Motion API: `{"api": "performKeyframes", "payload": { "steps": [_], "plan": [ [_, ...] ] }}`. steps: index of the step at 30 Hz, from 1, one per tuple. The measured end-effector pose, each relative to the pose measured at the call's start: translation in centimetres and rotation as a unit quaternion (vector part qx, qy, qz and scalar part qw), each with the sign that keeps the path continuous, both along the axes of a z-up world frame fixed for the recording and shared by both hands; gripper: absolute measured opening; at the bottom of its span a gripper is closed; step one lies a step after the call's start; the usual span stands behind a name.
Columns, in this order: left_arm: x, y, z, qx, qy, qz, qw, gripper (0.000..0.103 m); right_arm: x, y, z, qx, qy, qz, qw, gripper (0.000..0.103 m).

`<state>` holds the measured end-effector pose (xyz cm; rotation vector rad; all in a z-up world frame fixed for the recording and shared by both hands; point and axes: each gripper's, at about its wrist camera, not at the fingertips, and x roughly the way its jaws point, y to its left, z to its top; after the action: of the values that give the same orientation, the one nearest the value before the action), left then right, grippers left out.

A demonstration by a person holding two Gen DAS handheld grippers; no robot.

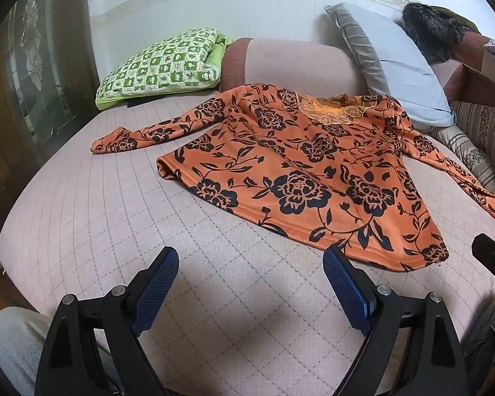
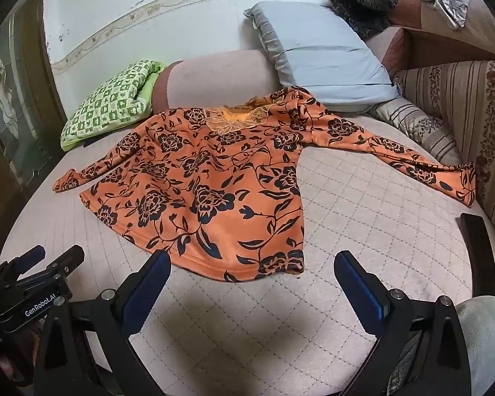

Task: Fold small clothes

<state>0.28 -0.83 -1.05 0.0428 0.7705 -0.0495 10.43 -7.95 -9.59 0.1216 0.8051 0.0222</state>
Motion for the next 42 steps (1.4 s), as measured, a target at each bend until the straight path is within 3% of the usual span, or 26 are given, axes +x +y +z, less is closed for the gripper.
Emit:
{"api": "performKeyframes", "payload": {
  "steps": [28,42],
  "plan": [
    [0.0,0.2,0.4,-0.006,0.0,-0.002,1.0,0.09,-0.1,0.1,0.1,-0.004,0.01,0.001,1.0,0.099],
    [0.9,1.4,0.6,-0.027,0.011,0.01,0.9995,0.09,0.1,0.0,0.4,0.024,0.011,0.01,1.0,0.101]
  ]
}}
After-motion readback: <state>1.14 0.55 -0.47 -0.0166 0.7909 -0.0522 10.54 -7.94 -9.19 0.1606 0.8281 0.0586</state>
